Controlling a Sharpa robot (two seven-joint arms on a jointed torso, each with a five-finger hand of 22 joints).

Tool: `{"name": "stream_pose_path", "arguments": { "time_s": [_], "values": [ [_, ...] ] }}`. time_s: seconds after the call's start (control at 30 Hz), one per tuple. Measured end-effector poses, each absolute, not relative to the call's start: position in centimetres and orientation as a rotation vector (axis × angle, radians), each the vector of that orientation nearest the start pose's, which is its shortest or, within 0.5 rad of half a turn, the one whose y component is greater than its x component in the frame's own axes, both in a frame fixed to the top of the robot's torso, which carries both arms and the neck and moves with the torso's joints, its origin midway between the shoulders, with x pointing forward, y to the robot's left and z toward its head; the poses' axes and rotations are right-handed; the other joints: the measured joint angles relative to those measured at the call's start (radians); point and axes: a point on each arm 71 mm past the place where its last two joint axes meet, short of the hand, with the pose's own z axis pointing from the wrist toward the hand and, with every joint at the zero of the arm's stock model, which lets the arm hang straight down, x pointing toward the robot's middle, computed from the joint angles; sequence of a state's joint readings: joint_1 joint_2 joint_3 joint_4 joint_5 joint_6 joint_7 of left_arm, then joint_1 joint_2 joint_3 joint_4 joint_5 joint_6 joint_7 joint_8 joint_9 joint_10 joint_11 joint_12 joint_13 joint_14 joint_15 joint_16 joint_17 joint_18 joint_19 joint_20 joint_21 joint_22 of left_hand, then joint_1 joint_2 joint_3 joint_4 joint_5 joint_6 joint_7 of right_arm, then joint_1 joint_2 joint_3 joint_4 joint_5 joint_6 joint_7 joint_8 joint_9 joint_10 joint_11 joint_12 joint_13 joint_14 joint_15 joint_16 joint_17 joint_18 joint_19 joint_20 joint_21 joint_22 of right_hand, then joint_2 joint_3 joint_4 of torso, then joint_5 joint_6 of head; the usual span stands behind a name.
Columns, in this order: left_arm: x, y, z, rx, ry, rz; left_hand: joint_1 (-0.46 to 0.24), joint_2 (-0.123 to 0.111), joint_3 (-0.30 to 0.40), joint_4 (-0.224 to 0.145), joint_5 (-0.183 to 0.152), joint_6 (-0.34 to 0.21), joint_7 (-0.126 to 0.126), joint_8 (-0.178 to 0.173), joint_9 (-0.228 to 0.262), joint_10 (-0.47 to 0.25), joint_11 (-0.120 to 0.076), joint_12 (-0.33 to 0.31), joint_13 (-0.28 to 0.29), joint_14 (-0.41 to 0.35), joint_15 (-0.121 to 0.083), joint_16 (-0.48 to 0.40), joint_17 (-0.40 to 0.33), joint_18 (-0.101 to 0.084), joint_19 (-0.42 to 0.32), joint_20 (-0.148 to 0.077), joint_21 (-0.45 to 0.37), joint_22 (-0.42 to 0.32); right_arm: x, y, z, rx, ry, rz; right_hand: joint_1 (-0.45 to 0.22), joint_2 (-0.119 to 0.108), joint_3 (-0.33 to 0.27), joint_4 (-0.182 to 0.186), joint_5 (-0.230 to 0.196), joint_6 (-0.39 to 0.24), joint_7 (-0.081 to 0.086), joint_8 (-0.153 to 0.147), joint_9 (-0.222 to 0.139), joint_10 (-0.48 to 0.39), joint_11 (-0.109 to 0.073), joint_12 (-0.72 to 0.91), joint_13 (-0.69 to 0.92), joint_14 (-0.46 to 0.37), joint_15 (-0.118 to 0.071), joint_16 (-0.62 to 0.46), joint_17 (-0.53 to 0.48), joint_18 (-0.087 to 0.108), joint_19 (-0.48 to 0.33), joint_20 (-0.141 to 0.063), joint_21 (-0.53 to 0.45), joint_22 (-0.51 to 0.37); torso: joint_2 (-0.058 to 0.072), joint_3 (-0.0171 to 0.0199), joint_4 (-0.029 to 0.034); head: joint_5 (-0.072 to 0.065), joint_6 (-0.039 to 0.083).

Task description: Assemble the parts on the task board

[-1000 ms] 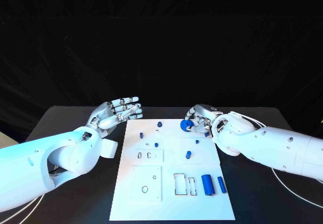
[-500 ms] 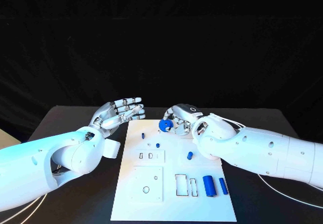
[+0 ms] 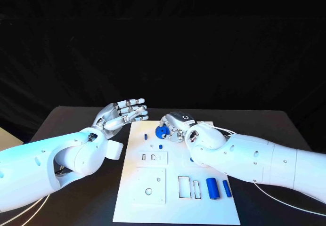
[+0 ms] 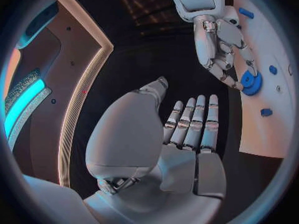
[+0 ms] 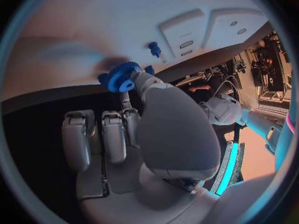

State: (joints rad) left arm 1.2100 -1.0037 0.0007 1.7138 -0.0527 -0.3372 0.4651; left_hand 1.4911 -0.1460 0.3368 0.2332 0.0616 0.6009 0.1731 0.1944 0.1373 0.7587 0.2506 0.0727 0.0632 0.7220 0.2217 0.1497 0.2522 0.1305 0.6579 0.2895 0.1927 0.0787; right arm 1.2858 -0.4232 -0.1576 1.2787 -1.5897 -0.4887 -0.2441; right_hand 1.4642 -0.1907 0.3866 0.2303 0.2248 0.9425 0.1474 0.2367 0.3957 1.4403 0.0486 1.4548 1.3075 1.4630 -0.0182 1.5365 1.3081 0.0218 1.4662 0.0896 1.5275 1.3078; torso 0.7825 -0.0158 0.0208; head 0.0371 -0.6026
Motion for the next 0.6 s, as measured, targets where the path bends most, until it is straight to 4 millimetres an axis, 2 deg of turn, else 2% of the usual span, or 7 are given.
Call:
{"name": "stream_pose_path", "arguments": {
  "time_s": [0.3, 0.6],
  "values": [
    [45.83, 23.27, -13.75, -0.998, 1.312, -1.61, 0.0, 0.0, 0.003, 0.003, 0.0, 0.006, 0.001, 0.0, 0.001, 0.009, -0.003, 0.0, 0.0, 0.004, -0.004, 0.0, -0.001, 0.0, 0.004, 0.004, 0.0, 0.0, 51.4, -5.35, -18.14, -0.306, 1.462, 0.604, -0.001, 0.001, 0.0, 0.0, 0.0, 0.0, 0.0, 0.0, 0.0, 0.0, 0.0, 0.0, 0.0, 0.0, 0.0, 0.0, 0.0, 0.0, 0.0, 0.0, 0.0, 0.0, 0.0, 0.0006, -0.0019, 0.004, -0.003],
    [45.84, 23.27, -13.76, -0.999, 1.313, -1.61, 0.0, 0.0, 0.003, 0.003, 0.0, 0.006, 0.001, 0.0, 0.001, 0.01, -0.004, 0.0, 0.0, 0.004, -0.004, 0.0, -0.001, 0.0, 0.004, 0.004, 0.0, 0.0, 51.43, -5.02, -18.28, -0.311, 1.46, 0.598, -0.002, 0.001, 0.0, 0.0, -0.001, 0.0, 0.0, 0.0, 0.0, 0.0, 0.0, 0.0, 0.0, 0.0, 0.0, 0.0, 0.0, 0.0, 0.0, 0.0, 0.0, 0.0, -0.001, 0.0015, -0.0032, 0.006, 0.0]
  ]
}}
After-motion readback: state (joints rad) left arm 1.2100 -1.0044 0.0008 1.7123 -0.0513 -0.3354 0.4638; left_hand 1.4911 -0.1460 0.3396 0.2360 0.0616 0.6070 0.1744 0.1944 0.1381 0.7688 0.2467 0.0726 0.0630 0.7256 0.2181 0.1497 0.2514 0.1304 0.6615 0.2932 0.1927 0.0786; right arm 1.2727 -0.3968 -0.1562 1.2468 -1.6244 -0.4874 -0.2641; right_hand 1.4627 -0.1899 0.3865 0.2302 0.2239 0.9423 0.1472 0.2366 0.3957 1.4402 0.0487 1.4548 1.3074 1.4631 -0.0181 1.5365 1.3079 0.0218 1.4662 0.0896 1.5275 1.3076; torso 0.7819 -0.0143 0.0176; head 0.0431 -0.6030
